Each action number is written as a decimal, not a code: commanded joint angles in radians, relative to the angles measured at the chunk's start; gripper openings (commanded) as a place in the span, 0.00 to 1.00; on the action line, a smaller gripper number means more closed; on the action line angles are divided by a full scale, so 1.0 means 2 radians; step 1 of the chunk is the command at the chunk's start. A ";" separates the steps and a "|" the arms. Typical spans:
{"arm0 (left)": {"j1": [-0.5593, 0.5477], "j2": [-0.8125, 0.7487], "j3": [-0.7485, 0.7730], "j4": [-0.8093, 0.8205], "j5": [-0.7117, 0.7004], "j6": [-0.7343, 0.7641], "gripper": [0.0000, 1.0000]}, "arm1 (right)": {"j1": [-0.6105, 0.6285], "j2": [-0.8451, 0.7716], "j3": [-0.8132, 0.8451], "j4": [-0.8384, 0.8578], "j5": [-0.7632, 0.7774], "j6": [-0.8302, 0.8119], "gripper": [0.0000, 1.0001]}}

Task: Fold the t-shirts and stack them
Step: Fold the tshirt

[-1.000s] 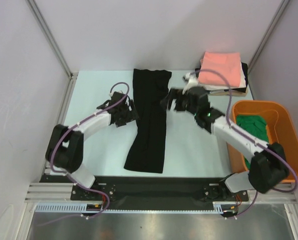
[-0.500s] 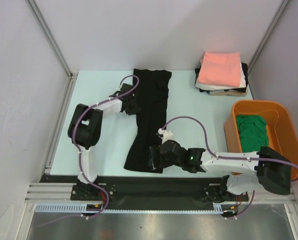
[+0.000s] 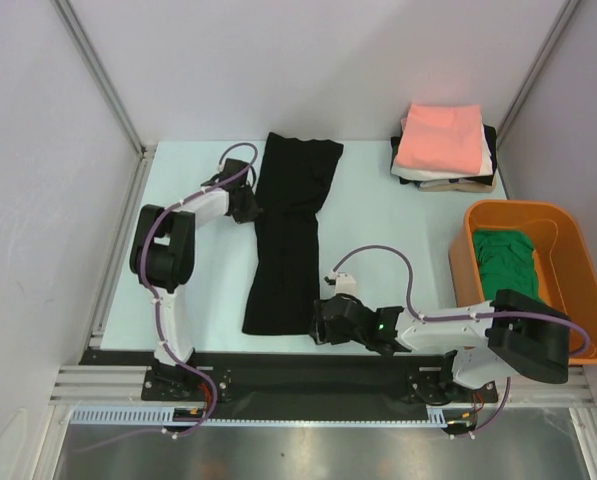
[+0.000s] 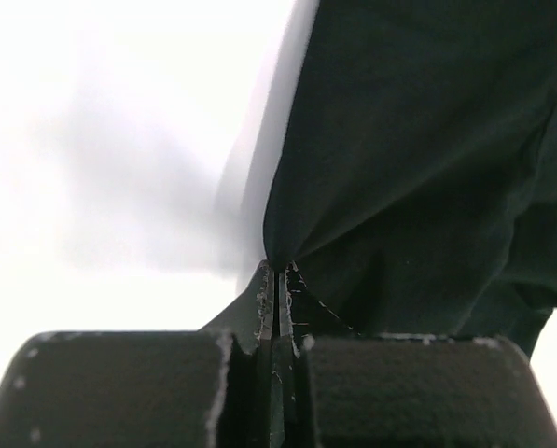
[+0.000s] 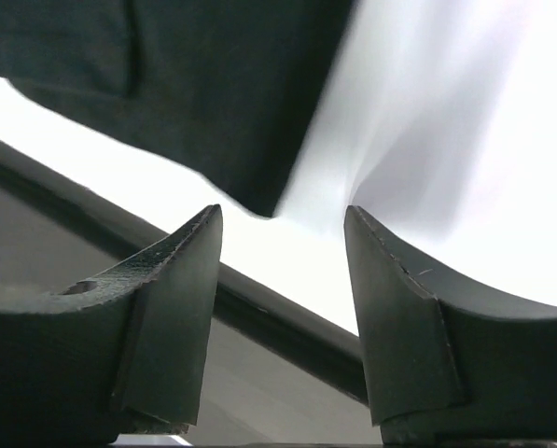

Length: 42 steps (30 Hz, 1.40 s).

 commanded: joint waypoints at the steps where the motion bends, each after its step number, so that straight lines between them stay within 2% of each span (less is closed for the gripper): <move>1: 0.005 -0.002 0.011 0.001 -0.012 0.014 0.00 | 0.012 0.032 -0.011 0.064 -0.014 0.021 0.59; 7: 0.005 0.006 -0.003 0.013 0.000 0.011 0.00 | 0.016 0.050 -0.033 0.127 -0.014 0.031 0.52; 10: 0.005 0.007 -0.009 0.018 0.004 0.011 0.00 | 0.012 0.045 -0.045 0.142 0.003 0.036 0.45; 13: 0.004 0.007 -0.013 0.022 0.017 0.009 0.00 | 0.007 0.038 -0.053 0.142 0.019 0.036 0.34; 16: 0.003 0.006 -0.018 0.025 0.026 0.009 0.01 | 0.002 0.027 -0.061 0.128 0.023 0.034 0.06; 17: 0.002 -0.001 -0.019 0.024 0.027 0.011 0.00 | 0.003 0.019 -0.063 0.115 0.023 0.035 0.00; 19: -0.004 -0.010 -0.018 0.010 0.017 0.024 0.00 | 0.007 -0.024 -0.066 0.073 0.035 0.045 0.00; 22: -0.020 -0.030 -0.016 -0.019 -0.015 0.044 0.01 | 0.043 -0.115 -0.076 -0.074 0.067 0.072 0.00; 25: -0.030 -0.053 -0.040 -0.022 -0.022 0.053 0.02 | 0.075 -0.195 -0.087 -0.154 0.072 0.103 0.00; 27: -0.037 -0.064 -0.059 -0.023 -0.019 0.053 0.04 | 0.090 -0.225 -0.098 -0.171 0.062 0.113 0.00; 30: -0.051 -0.069 -0.073 -0.028 -0.022 0.054 0.13 | 0.095 -0.251 -0.107 -0.178 0.033 0.118 0.00; 31: -0.055 -0.070 -0.077 -0.038 -0.024 0.054 0.23 | 0.097 -0.252 -0.106 -0.190 0.027 0.123 0.00; 32: -0.060 -0.071 -0.079 -0.044 -0.026 0.054 0.29 | 0.099 -0.249 -0.105 -0.199 0.023 0.133 0.37; 33: -0.062 -0.076 -0.082 -0.051 -0.031 0.051 0.39 | 0.108 -0.247 -0.100 -0.213 0.027 0.142 0.56; 35: -0.063 -0.107 -0.092 -0.068 -0.043 0.046 0.51 | 0.124 -0.244 -0.073 -0.270 0.049 0.157 0.78; 36: -0.063 -0.123 -0.103 -0.080 -0.049 0.042 0.60 | 0.136 -0.243 -0.051 -0.289 0.077 0.168 0.80; 39: -0.064 -0.204 -0.115 -0.103 -0.055 0.037 0.72 | 0.140 -0.238 -0.015 -0.325 0.108 0.149 0.81; 42: -0.063 -0.290 -0.122 -0.137 -0.063 0.039 0.76 | 0.136 -0.217 0.023 -0.300 0.118 0.120 0.79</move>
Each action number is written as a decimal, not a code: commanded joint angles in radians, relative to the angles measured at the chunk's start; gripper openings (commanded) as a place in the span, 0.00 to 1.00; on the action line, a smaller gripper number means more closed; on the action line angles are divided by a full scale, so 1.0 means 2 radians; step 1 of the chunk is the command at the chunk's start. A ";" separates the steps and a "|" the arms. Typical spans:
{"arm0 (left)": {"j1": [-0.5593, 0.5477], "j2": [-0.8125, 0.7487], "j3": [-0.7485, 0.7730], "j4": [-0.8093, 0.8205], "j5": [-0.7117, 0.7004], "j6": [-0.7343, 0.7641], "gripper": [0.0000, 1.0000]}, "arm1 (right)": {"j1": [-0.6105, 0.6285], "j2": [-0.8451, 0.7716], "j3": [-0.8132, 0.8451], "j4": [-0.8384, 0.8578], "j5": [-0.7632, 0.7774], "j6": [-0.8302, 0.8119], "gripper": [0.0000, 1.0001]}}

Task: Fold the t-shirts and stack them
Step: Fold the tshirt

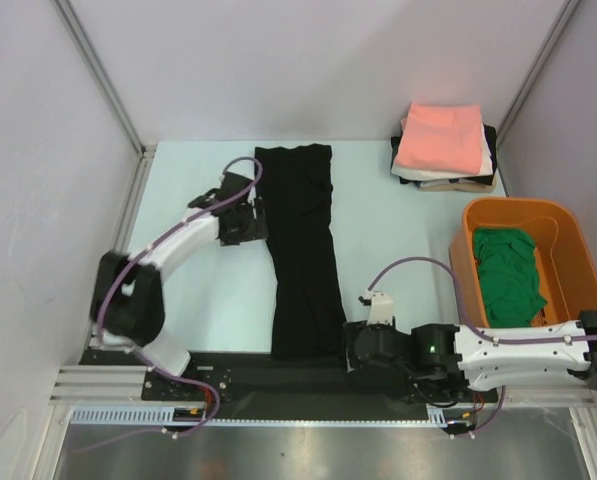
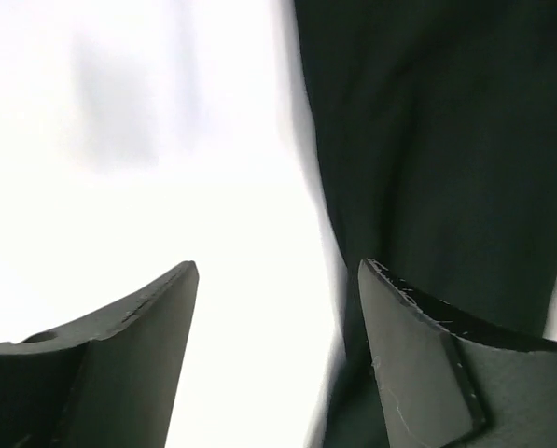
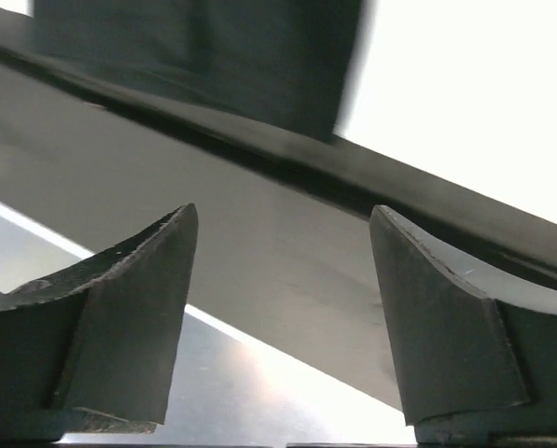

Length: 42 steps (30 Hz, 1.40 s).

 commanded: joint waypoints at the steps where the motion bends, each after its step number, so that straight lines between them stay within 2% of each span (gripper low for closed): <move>1: 0.000 -0.118 -0.001 -0.050 -0.025 0.002 0.77 | -0.008 0.025 0.054 0.016 0.047 -0.036 0.77; 3: -0.001 -0.168 -0.009 -0.083 -0.033 0.013 0.77 | -0.028 0.058 0.060 0.044 0.028 -0.056 0.74; 7: -0.001 -0.257 -0.040 -0.122 -0.043 0.035 0.78 | -0.078 0.108 0.052 0.153 -0.028 -0.093 0.63; 10: -0.001 -0.332 -0.075 -0.136 -0.051 0.053 0.79 | -0.099 0.154 0.053 0.206 -0.063 -0.106 0.59; 15: 0.000 -0.435 -0.129 -0.119 -0.079 0.061 0.86 | -0.109 0.219 0.066 0.252 -0.092 -0.119 0.55; 17: 0.000 -0.476 -0.138 -0.102 -0.066 0.070 0.87 | -0.110 0.242 0.073 0.263 -0.100 -0.120 0.54; 18: -0.001 -0.487 -0.150 -0.085 -0.066 0.072 0.91 | -0.109 0.249 0.073 0.266 -0.102 -0.117 0.53; 30: 0.000 -0.503 -0.153 -0.084 -0.071 0.069 0.93 | -0.101 0.285 0.101 0.264 -0.102 -0.115 0.42; 33: 0.000 -0.507 -0.154 -0.083 -0.072 0.068 0.93 | -0.099 0.291 0.104 0.264 -0.102 -0.115 0.30; 34: 0.001 -0.508 -0.154 -0.084 -0.072 0.068 0.93 | -0.098 0.294 0.106 0.266 -0.102 -0.115 0.19; 37: 0.000 -0.508 -0.154 -0.084 -0.074 0.068 0.93 | -0.090 0.303 0.137 0.249 -0.092 -0.127 0.00; 42: 0.000 -0.513 -0.155 -0.087 -0.082 0.064 0.93 | -0.050 0.367 0.273 0.165 -0.041 -0.211 0.00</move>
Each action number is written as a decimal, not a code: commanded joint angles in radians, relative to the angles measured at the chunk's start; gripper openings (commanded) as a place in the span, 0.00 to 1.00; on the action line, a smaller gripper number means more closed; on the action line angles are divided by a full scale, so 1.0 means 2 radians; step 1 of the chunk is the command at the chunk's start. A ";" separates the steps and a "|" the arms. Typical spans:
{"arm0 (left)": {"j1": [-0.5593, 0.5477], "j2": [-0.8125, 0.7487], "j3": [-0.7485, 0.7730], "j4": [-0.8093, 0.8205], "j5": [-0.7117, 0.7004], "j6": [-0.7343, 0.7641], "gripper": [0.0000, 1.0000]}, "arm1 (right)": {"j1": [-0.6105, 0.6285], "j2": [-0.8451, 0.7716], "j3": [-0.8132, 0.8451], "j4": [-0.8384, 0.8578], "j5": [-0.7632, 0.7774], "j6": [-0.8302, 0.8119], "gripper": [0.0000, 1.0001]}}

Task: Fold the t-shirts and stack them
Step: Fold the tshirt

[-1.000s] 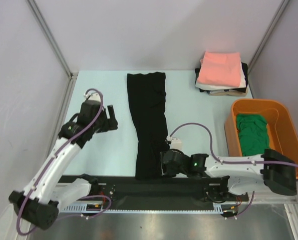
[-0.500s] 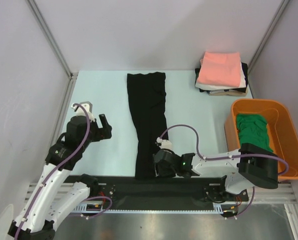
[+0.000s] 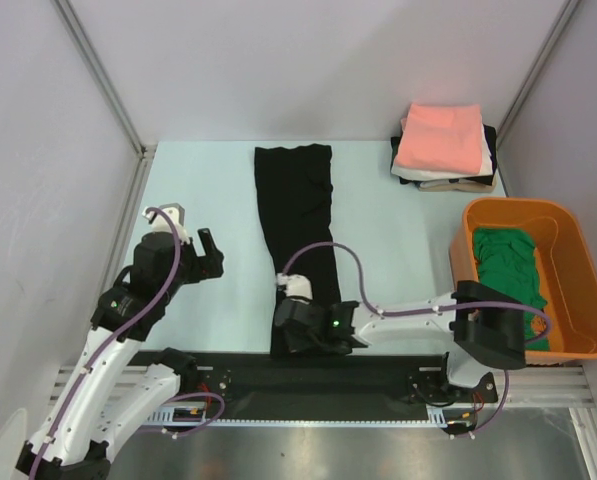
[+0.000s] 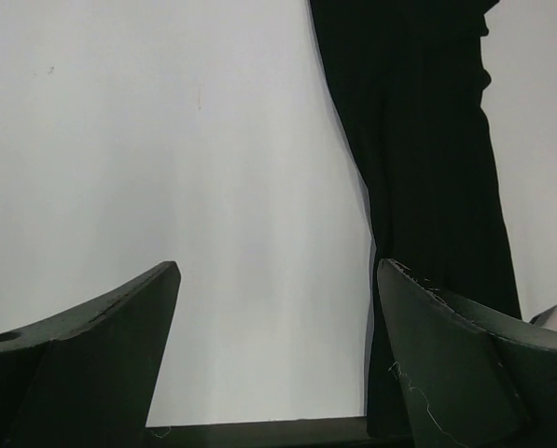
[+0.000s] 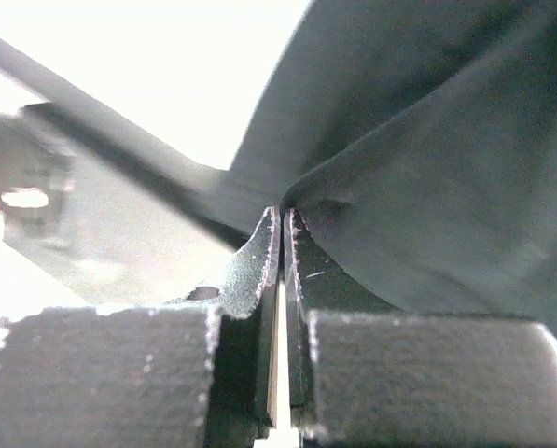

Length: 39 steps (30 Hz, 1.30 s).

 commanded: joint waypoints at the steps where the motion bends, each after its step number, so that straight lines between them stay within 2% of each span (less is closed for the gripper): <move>1: 0.000 -0.008 -0.003 0.011 -0.015 0.006 0.93 | 0.034 0.036 0.122 -0.034 0.038 -0.073 0.00; 7: 0.000 -0.016 -0.004 0.010 -0.023 0.002 0.93 | 0.045 0.087 0.207 -0.013 0.009 -0.140 0.00; 15: 0.000 -0.023 -0.004 0.007 -0.033 -0.003 0.94 | 0.040 0.096 0.211 0.096 -0.069 -0.183 0.00; 18: 0.000 -0.024 -0.004 0.007 -0.034 -0.004 0.94 | 0.038 0.102 0.192 0.144 -0.138 -0.197 0.00; 19: 0.000 -0.025 -0.004 0.007 -0.035 -0.004 0.94 | 0.038 0.104 0.179 0.158 -0.187 -0.201 0.00; 23: 0.000 -0.027 -0.005 0.007 -0.036 -0.005 0.94 | 0.044 0.115 0.165 0.192 -0.244 -0.212 0.00; 28: 0.000 -0.026 -0.004 0.006 -0.038 -0.005 0.94 | 0.045 0.124 0.151 0.196 -0.242 -0.216 0.00; 33: 0.000 -0.021 -0.004 0.005 -0.039 -0.006 0.95 | 0.030 0.107 0.132 0.181 -0.193 -0.216 0.00; 39: 0.000 -0.016 -0.004 0.006 -0.036 -0.005 0.95 | 0.019 0.024 0.056 0.181 -0.140 -0.207 0.00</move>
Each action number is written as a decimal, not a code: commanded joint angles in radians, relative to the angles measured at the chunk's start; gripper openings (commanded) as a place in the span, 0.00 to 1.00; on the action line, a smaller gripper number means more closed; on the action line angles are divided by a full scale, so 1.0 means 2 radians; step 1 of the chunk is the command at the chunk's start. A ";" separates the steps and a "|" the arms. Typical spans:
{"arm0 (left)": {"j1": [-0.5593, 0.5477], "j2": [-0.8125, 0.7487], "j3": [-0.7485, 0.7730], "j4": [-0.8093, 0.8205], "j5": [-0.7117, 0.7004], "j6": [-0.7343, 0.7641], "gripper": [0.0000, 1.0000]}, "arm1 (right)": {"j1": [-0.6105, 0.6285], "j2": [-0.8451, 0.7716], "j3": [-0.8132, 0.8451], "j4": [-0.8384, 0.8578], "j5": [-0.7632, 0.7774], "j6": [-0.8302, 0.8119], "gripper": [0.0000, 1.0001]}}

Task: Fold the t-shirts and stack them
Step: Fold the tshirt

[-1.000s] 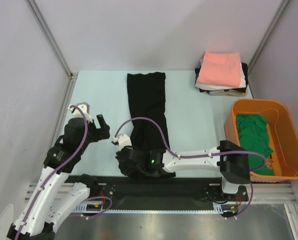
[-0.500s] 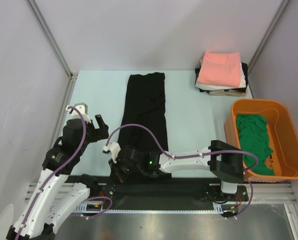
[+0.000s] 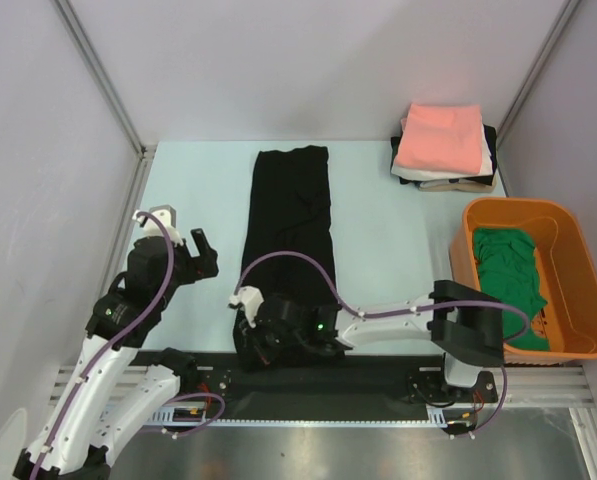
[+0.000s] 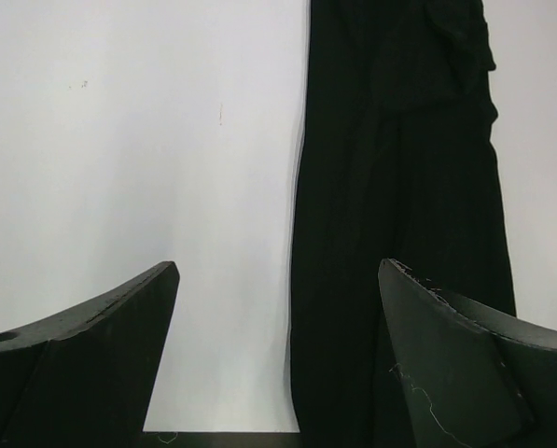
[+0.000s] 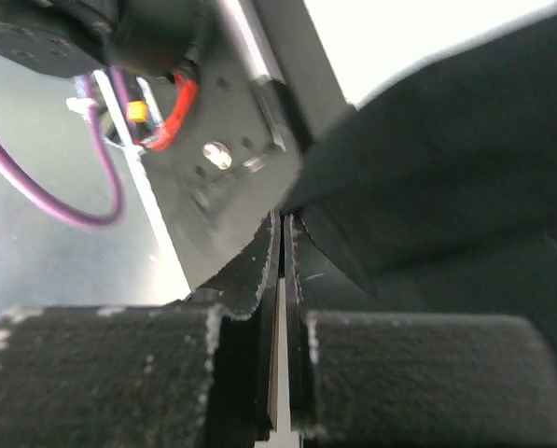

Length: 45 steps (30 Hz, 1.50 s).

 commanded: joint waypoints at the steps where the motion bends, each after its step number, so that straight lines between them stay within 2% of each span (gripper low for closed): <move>1: 0.000 0.003 -0.003 0.007 -0.005 -0.001 0.95 | -0.004 -0.079 -0.040 0.015 0.052 0.006 0.00; 7: 0.000 0.009 -0.003 0.008 -0.002 0.000 0.95 | 0.008 -0.150 -0.174 0.038 0.114 0.070 0.00; 10: 0.000 0.010 -0.003 0.009 0.001 0.002 0.94 | 0.020 -0.163 -0.214 0.065 0.118 0.105 0.00; 11: 0.000 0.011 -0.004 0.011 0.003 0.003 0.94 | 0.023 -0.161 -0.224 0.068 0.117 0.111 0.07; 12: 0.000 0.013 -0.004 0.012 0.008 0.003 0.94 | 0.026 -0.155 -0.225 0.066 0.117 0.116 0.40; 13: 0.000 0.019 -0.002 0.012 0.024 0.006 0.94 | 0.036 -0.151 -0.223 0.061 0.119 0.115 0.55; 15: -0.001 0.027 0.007 0.011 0.052 0.009 0.93 | 0.048 -0.156 -0.216 0.045 0.138 0.112 0.75; 18: -0.010 0.059 0.030 -0.029 0.086 -0.019 0.91 | 0.058 -0.195 -0.225 0.031 0.167 0.114 0.80; 21: -0.061 0.070 0.037 -0.060 0.089 -0.053 0.87 | 0.054 -0.249 -0.262 0.015 0.201 0.124 0.84; 23: -0.104 0.076 0.030 -0.085 0.055 -0.102 0.87 | 0.043 -0.313 -0.282 -0.008 0.216 0.136 0.84; 25: -0.157 0.077 0.013 -0.093 0.051 -0.159 0.86 | 0.029 -0.383 -0.315 -0.028 0.230 0.150 0.85; 30: -0.256 0.081 -0.074 -0.071 0.055 -0.256 0.81 | -0.028 -0.509 -0.367 -0.119 0.224 0.206 0.84; 32: -0.276 0.088 -0.113 -0.028 0.070 -0.280 0.78 | -0.038 -0.548 -0.383 -0.154 0.218 0.220 0.82; 33: -0.290 0.092 -0.123 -0.013 0.088 -0.286 0.76 | -0.042 -0.556 -0.388 -0.164 0.212 0.233 0.81; 38: -0.337 0.132 -0.155 0.037 0.085 -0.326 0.74 | -0.047 -0.568 -0.425 -0.167 0.186 0.270 0.72; 39: -0.340 0.141 -0.159 0.042 0.086 -0.335 0.72 | -0.047 -0.560 -0.431 -0.157 0.176 0.274 0.69; 40: -0.343 0.145 -0.163 0.050 0.090 -0.339 0.64 | -0.046 -0.557 -0.440 -0.130 0.168 0.281 0.67; 41: -0.349 0.148 -0.173 0.056 0.091 -0.344 0.61 | -0.045 -0.553 -0.447 -0.115 0.163 0.287 0.66; 45: -0.360 0.154 -0.197 0.079 0.096 -0.367 0.59 | -0.034 -0.523 -0.469 -0.066 0.156 0.302 0.56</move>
